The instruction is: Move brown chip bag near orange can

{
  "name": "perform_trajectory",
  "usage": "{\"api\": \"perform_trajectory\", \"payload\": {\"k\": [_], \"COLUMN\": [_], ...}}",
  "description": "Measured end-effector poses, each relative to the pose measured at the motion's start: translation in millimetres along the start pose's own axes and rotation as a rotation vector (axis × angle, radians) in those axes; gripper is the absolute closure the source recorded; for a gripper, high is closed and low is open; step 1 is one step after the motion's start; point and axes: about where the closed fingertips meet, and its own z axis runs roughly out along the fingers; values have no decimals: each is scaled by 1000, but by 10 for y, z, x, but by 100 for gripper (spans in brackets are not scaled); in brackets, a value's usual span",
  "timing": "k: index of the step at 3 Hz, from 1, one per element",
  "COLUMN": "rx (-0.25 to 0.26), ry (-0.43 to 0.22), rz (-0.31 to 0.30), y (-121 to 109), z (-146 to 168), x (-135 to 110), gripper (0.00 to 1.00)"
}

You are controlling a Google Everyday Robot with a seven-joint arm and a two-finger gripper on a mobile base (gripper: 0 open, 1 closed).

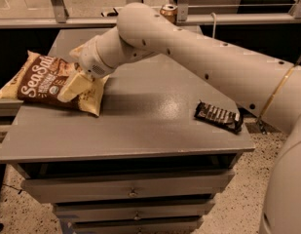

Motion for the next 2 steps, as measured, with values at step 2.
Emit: {"api": "perform_trajectory", "payload": {"k": [2], "rx": [53], "ry": [-3], "rz": [18], "y": [-23], "z": [23], "x": [9], "gripper": [65]}}
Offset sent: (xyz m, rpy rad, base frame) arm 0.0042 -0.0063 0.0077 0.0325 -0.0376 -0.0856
